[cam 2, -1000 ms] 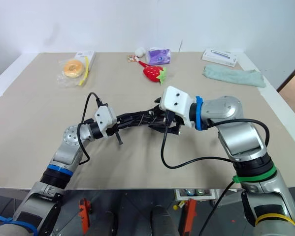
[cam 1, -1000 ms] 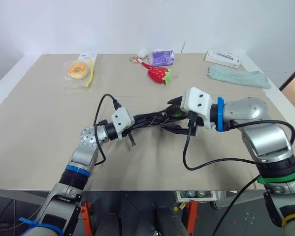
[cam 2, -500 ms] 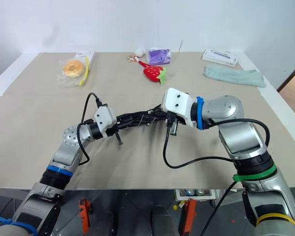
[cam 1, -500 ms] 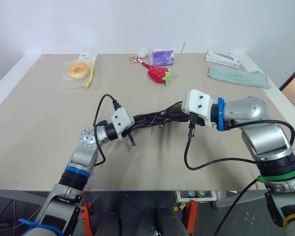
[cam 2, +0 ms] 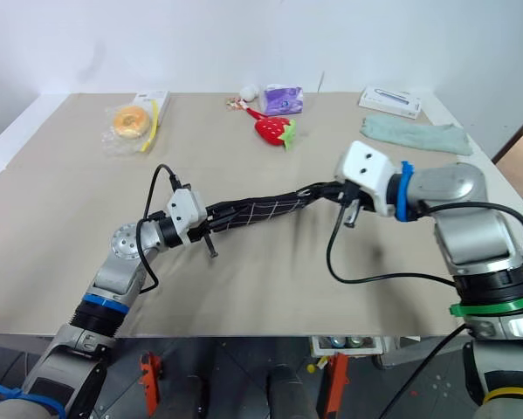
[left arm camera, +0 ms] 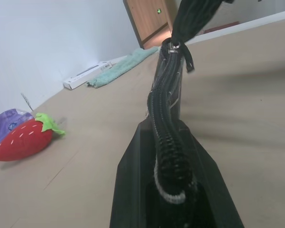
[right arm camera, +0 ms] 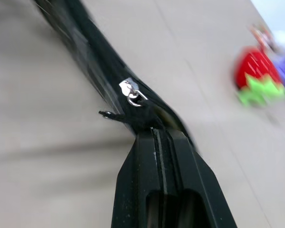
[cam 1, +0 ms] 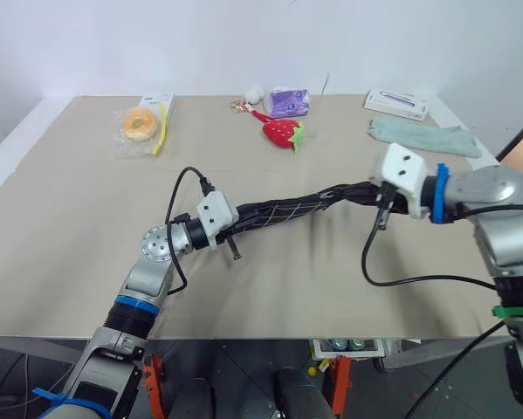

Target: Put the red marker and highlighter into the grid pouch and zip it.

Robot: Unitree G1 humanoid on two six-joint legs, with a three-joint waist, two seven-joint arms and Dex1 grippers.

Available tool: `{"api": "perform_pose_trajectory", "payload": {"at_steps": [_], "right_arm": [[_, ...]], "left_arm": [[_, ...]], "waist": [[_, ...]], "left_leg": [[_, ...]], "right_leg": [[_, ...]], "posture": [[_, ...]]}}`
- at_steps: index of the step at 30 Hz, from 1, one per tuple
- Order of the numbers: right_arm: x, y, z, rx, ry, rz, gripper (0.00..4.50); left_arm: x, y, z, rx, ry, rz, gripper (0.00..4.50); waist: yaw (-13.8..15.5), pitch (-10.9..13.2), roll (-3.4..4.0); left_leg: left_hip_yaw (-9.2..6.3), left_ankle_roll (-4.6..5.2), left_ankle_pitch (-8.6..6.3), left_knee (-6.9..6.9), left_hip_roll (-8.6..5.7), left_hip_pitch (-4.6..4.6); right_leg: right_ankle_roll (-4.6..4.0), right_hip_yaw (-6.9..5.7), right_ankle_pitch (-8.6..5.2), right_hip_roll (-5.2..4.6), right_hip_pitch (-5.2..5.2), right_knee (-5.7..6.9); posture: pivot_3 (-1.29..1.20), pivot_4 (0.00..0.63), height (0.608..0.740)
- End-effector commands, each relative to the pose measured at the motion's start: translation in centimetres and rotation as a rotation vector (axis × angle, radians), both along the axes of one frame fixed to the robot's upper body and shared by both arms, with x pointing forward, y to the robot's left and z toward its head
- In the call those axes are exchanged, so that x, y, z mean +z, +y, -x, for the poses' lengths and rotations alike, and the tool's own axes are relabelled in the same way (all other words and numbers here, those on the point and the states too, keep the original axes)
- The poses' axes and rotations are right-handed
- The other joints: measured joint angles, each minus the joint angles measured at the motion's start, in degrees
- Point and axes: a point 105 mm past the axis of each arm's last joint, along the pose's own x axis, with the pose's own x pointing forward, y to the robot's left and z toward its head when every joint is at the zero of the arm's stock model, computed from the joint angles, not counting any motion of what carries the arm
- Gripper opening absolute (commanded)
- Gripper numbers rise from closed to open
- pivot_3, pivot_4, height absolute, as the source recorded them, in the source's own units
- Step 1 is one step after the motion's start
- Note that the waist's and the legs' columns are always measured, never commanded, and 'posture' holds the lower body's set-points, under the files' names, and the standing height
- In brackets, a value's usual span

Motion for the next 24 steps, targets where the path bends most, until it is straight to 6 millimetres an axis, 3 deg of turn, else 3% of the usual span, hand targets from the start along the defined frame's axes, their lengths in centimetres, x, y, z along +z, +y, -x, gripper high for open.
{"api": "perform_pose_trajectory", "payload": {"at_steps": [1,4,9,12,14,17,19,24], "right_arm": [[1.9,-3.0,-0.5,-0.100,-0.079,0.002,0.04],[1.9,-4.1,-0.6,-0.130,-0.076,-0.012,0.04],[2.1,-2.7,0.1,-0.074,-0.051,-0.098,0.04],[3.1,-2.2,0.3,-0.066,-0.056,-0.199,1.01],[3.4,-2.3,0.7,-0.066,-0.037,-0.240,1.94],[4.0,-2.6,1.0,-0.071,-0.023,-0.324,3.42],[4.0,-3.4,1.1,-0.103,-0.012,-0.356,4.44],[2.4,-4.2,1.2,-0.166,0.020,-0.355,4.50]], "left_arm": [[1.1,0.2,0.3,-0.001,-0.038,0.024,0.00],[1.1,0.3,0.3,-0.001,-0.038,0.023,0.00],[1.0,0.2,0.4,-0.011,-0.035,0.016,0.00],[0.6,0.0,0.8,-0.056,-0.006,-0.020,0.00],[0.3,0.0,1.2,-0.091,0.017,-0.038,0.00],[0.0,0.1,1.9,-0.145,0.062,-0.054,1.03],[-0.4,0.3,2.4,-0.189,0.121,-0.090,2.03],[-1.3,0.7,4.3,-0.298,0.349,-0.118,4.40]], "waist": [[0.0,0.0,0.00],[-0.1,0.0,0.00],[-0.1,0.0,0.00],[-0.1,0.0,0.00],[-0.1,0.0,0.00],[-0.1,0.0,0.00],[-0.1,0.0,0.00],[-0.1,0.0,0.01]], "left_leg": [[0.00,0.00,0.00,0.00,0.00,0.00],[0.03,0.00,0.00,0.00,0.00,0.01],[0.03,0.00,0.00,0.00,-0.01,0.01],[0.04,0.00,0.00,0.00,-0.01,0.01],[0.02,0.00,0.00,0.00,0.00,0.01],[0.03,0.00,0.00,0.00,0.00,0.01],[0.03,0.00,0.00,0.00,0.00,0.01],[0.03,0.02,-0.01,0.00,0.02,0.01]], "right_leg": [[0.00,0.00,0.00,0.00,0.00,0.00],[0.00,0.03,0.00,0.00,0.00,0.00],[0.00,0.04,0.01,0.00,0.01,0.00],[0.00,0.06,0.01,0.00,0.00,0.00],[0.00,0.04,0.01,0.01,0.01,0.01],[0.01,0.05,0.00,0.01,0.01,0.00],[0.01,0.05,0.00,0.02,0.01,0.00],[0.12,0.04,-0.08,0.03,0.01,0.01]], "posture": [[0.00,0.150,0.739],[0.00,0.150,0.739],[0.00,0.150,0.739],[0.00,0.150,0.739],[0.00,0.150,0.739],[0.00,0.150,0.739],[0.00,0.150,0.739],[0.00,0.150,0.739]]}}
